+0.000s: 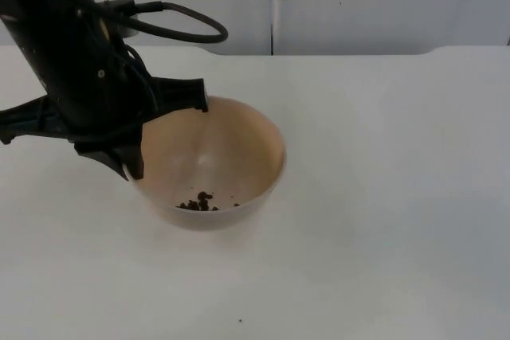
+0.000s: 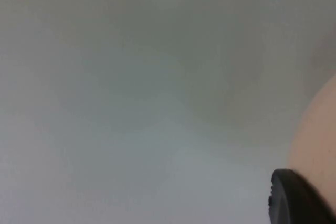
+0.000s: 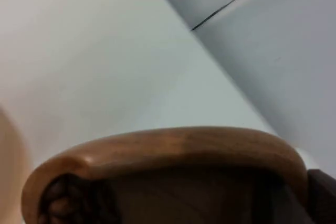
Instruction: Pick up the bowl with the left hand and pour the coffee beans from the cup into the bowl with the right hand.
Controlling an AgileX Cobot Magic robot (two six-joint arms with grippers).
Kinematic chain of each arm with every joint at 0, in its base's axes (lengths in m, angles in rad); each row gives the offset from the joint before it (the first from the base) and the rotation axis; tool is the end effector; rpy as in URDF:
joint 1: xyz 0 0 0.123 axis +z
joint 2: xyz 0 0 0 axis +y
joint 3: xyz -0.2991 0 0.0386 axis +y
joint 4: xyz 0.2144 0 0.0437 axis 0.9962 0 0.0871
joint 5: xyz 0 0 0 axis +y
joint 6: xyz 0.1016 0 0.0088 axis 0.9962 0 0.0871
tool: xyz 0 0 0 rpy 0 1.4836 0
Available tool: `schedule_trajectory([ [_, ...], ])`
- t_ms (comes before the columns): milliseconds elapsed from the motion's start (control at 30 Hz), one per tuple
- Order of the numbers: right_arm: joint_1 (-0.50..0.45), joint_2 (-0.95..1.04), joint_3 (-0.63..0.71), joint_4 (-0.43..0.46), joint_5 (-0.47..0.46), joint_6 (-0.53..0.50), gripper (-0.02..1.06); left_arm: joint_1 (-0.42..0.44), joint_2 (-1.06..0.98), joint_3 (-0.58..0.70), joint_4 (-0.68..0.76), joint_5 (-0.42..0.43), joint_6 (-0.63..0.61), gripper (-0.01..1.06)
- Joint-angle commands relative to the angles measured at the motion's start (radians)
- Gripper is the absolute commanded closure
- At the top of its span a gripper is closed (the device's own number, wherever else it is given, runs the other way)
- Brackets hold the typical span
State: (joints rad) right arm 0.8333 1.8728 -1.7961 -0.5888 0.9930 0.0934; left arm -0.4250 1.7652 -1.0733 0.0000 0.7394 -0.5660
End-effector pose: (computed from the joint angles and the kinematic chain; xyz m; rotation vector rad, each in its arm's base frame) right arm 0.3036 0.2636 0.3537 -1.0425 2.1128 -0.3208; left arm 0.2838 -0.1284 0.2065 -0.2070 2.9307 -0.1590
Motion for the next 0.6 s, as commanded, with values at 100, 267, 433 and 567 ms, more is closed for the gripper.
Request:
schedule_trajectory([
  [100, -0.127, -0.016, -0.017, 0.299, -0.010, -0.140, 1.05, -0.004, -0.003, -0.008, -0.008, -0.004, -0.005, 1.05],
  [267, -0.234, -0.016, -0.017, 0.486, -0.010, -0.202, 1.05, -0.004, -0.003, -0.008, -0.006, -0.004, -0.005, 1.05],
  [433, -0.303, -0.016, -0.017, 0.541, -0.008, -0.207, 1.05, -0.004, -0.003, -0.008, 0.016, -0.014, -0.005, 1.05],
  [567, -0.336, -0.016, -0.011, 0.541, -0.006, -0.207, 1.05, -0.004, -0.003, -0.008, 0.020, -0.019, 0.032, 1.05],
])
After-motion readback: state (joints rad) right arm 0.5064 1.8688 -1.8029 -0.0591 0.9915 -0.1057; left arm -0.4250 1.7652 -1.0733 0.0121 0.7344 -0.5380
